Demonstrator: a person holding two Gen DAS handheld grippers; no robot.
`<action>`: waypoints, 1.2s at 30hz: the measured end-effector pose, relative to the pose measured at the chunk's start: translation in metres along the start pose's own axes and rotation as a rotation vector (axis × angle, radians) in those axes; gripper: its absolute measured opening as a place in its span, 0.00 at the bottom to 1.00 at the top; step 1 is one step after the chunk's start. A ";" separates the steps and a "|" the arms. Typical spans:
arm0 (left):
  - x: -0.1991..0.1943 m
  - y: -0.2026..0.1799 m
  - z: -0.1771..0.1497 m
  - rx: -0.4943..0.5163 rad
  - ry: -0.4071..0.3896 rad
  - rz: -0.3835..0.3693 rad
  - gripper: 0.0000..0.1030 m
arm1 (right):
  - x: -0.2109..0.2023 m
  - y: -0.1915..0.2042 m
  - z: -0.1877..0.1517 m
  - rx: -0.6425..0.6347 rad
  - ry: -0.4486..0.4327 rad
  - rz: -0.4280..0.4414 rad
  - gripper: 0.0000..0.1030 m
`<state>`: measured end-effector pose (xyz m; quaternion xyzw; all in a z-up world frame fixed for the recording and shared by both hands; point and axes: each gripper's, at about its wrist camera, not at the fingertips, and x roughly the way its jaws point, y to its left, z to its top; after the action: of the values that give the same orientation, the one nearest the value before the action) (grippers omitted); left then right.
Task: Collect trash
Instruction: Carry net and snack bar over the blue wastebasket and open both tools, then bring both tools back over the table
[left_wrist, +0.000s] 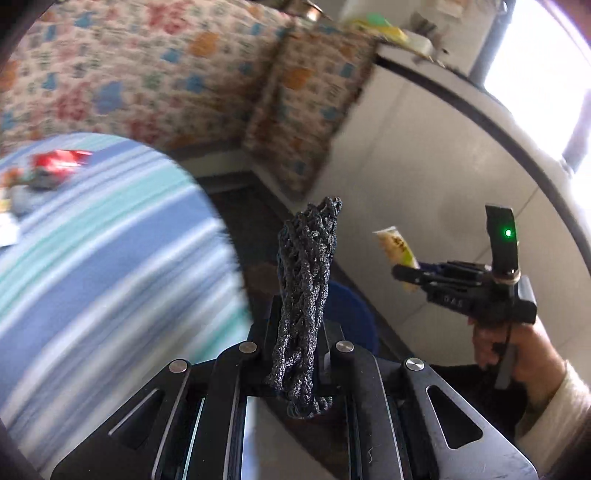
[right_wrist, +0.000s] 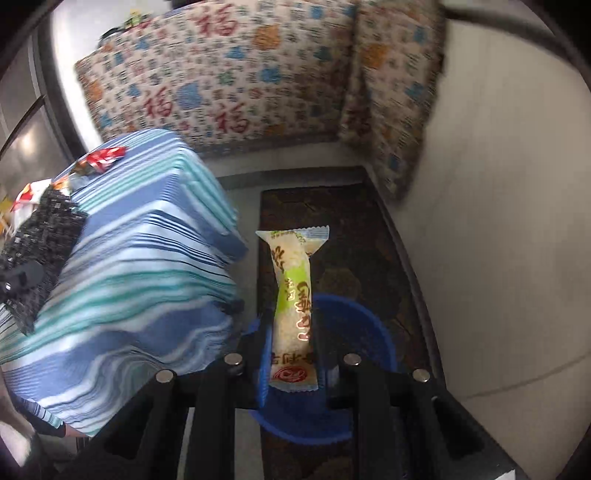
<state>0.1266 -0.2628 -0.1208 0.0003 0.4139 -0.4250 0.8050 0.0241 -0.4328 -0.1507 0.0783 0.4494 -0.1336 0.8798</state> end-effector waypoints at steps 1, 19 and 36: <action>0.011 -0.007 0.000 0.005 0.010 -0.010 0.09 | 0.003 -0.010 -0.005 0.024 0.009 0.000 0.19; 0.178 -0.048 -0.001 -0.024 0.153 -0.073 0.81 | 0.049 -0.072 -0.030 0.145 0.117 0.019 0.48; 0.011 0.001 -0.019 0.072 0.047 0.065 0.86 | -0.005 0.007 0.003 -0.007 -0.192 -0.022 0.57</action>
<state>0.1174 -0.2634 -0.1414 0.0526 0.4167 -0.4133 0.8079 0.0258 -0.4256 -0.1454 0.0572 0.3643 -0.1484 0.9176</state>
